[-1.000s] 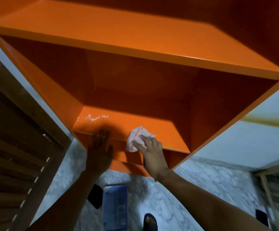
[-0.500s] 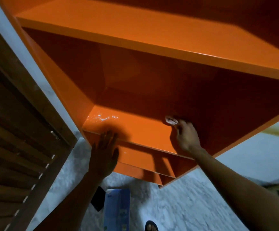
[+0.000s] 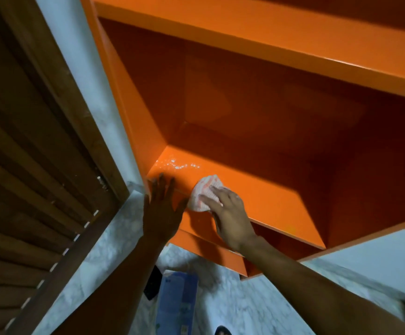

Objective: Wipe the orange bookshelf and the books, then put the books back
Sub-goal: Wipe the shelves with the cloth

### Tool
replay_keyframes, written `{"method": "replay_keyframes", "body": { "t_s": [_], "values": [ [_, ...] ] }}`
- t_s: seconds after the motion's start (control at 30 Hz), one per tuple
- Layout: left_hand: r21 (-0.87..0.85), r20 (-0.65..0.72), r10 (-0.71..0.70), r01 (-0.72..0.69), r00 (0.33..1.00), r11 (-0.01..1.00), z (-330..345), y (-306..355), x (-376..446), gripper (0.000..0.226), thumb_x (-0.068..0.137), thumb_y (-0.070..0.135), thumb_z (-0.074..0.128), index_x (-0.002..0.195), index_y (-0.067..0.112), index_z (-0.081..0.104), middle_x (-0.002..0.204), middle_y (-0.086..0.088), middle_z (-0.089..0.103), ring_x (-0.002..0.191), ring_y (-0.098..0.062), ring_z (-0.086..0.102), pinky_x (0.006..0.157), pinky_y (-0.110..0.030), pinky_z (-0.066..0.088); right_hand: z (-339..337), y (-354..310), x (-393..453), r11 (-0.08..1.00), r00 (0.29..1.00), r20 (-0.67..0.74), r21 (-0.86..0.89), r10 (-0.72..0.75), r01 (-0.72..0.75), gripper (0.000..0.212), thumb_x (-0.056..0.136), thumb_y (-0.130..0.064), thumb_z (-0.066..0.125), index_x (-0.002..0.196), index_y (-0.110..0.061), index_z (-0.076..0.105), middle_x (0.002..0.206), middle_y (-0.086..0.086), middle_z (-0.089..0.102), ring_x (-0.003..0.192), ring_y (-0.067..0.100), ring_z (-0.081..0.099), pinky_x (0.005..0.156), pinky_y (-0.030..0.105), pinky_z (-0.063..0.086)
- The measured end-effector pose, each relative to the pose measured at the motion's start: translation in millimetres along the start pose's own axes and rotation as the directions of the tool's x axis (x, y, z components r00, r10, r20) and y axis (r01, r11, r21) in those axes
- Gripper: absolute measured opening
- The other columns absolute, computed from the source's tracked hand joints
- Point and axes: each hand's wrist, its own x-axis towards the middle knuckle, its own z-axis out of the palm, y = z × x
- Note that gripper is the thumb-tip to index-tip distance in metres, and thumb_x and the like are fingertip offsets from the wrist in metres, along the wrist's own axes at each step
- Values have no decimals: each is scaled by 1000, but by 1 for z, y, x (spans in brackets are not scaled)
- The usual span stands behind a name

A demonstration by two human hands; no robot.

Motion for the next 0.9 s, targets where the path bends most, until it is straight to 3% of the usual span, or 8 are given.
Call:
{"method": "replay_keyframes", "body": {
  "t_s": [0.07, 0.17, 0.37, 0.43, 0.53, 0.63, 0.73, 0.9],
  "values": [
    [-60, -15, 35, -35, 999, 998, -10, -14, -7, 74, 98, 60, 25, 157, 16, 24, 163, -13, 23, 142, -40, 38, 103, -64, 42, -2, -8, -3, 986, 993, 1, 114, -122, 121, 54, 81, 0, 51, 126, -28, 63, 132, 7, 60, 117, 30, 49, 92, 48, 47],
    [-92, -126, 25, -37, 992, 995, -32, -28, -20, 66, 99, 47, 35, 155, 11, 30, 157, -20, 34, 138, -41, 43, 103, -60, 45, -16, -17, 6, 910, 978, -25, 362, -208, 203, 43, 94, -8, 41, 125, -28, 62, 124, 3, 61, 107, 25, 53, 92, 37, 44],
    [-93, -243, 91, -117, 966, 989, -64, -37, -9, 74, 102, 60, 23, 158, 13, 14, 164, -15, 16, 151, -35, 17, 120, -56, 23, -40, 30, 76, 919, 946, -266, 387, 187, -73, 39, 96, -10, 43, 126, -17, 67, 125, 0, 67, 113, 21, 61, 99, 32, 45],
    [-71, -275, 98, -122, 957, 990, -71, -32, -1, 76, 100, 62, 23, 159, 15, 8, 164, -6, 6, 152, -32, 11, 121, -49, 15, -40, 56, 95, 944, 960, -152, 269, 236, -189, 44, 98, -20, 39, 133, -27, 62, 135, -11, 58, 123, 15, 55, 104, 22, 37],
    [-42, -280, 112, -129, 953, 991, -74, -29, 9, 78, 99, 62, 25, 159, 16, 6, 164, -3, 3, 151, -33, 8, 120, -52, 15, -18, 77, 114, 957, 952, 98, -22, 291, -290, 49, 95, -45, 23, 139, -58, 41, 150, -6, 49, 138, 27, 43, 115, 39, 32],
    [-21, -266, 110, -120, 958, 993, -75, -24, 11, 84, 97, 66, 20, 159, 12, 7, 166, -10, 8, 151, -35, 7, 120, -55, 12, 0, 52, 121, 934, 917, 207, 37, 341, -355, 50, 100, -57, 17, 144, -53, 39, 146, -3, 54, 131, 30, 52, 110, 42, 40],
    [-26, -271, 83, -94, 959, 995, -80, -13, 4, 90, 91, 65, 28, 158, 7, 10, 165, -15, 12, 147, -36, 8, 110, -46, 11, 17, 11, 118, 970, 966, 90, 10, 241, -242, 57, 97, -60, 21, 137, -37, 55, 141, 7, 59, 125, 33, 55, 105, 44, 43],
    [-6, -291, 174, -184, 941, 983, -82, -18, 3, 86, 94, 55, 36, 154, -5, 20, 162, -17, 15, 151, -28, 4, 119, -52, 18, 31, -32, 86, 987, 990, 69, 119, -120, 112, 39, 97, -38, 44, 126, -24, 66, 138, 13, 58, 124, 38, 53, 106, 49, 42]
  ]
}}
